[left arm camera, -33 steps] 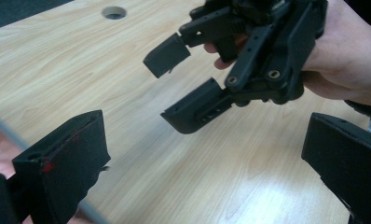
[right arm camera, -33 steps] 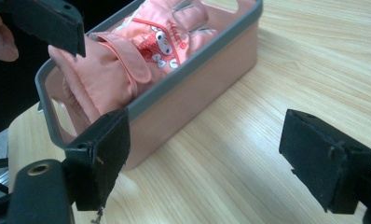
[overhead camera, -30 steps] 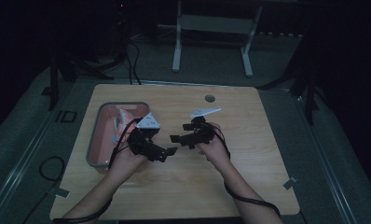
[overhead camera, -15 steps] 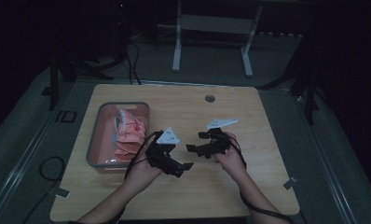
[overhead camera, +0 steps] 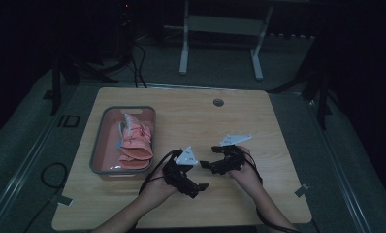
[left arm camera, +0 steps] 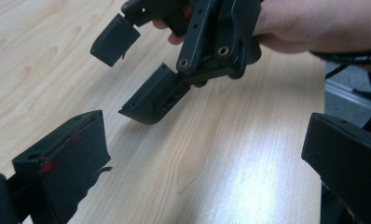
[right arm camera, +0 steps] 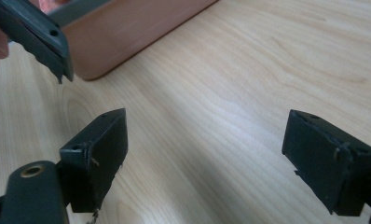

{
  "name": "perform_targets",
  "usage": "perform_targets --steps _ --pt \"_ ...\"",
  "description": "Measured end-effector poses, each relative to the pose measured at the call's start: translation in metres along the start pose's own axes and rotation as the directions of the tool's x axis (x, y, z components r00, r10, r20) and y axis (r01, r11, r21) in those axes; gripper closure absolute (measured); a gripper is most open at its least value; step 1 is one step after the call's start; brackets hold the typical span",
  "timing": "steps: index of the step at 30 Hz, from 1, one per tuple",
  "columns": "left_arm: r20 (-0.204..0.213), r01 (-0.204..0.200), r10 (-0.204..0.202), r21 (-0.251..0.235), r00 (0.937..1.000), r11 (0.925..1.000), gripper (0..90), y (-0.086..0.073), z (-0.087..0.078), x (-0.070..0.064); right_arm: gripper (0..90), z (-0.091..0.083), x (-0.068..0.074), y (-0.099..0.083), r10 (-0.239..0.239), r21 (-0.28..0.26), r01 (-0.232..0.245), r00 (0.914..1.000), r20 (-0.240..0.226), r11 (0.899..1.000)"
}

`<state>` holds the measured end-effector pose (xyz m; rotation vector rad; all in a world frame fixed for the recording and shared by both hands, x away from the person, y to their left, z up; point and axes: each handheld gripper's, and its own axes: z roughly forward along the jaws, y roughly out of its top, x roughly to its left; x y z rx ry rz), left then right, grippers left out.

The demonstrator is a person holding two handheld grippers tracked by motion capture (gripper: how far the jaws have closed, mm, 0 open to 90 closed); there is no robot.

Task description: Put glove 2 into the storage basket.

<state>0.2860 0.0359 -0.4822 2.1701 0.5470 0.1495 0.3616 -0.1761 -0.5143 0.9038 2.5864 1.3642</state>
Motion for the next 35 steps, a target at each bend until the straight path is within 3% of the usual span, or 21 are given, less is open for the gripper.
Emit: perform_targets --steps 5,9,17,35 --pt "0.019 -0.012 0.012 0.005 0.9998 0.9999 0.5 -0.009 0.008 -0.002 13.8 0.001 -0.001 -0.012 -0.008 0.002 0.008 1.0000 -0.004 1.000" --pt "0.048 0.003 -0.003 -0.002 0.9988 1.0000 0.5 -0.017 0.014 -0.003 13.6 0.001 -0.002 -0.022 -0.019 0.005 0.019 0.9998 0.002 1.000" --pt "0.059 -0.007 0.006 0.007 0.9982 1.0000 0.5 -0.028 0.025 -0.005 13.6 -0.001 -0.004 -0.037 -0.034 0.024 0.033 0.9994 0.012 0.999" --pt "0.103 0.000 -0.002 0.020 0.9947 0.9998 0.5 -0.048 0.043 -0.006 13.6 -0.009 -0.007 -0.055 -0.037 0.027 0.036 0.9990 0.023 0.999"
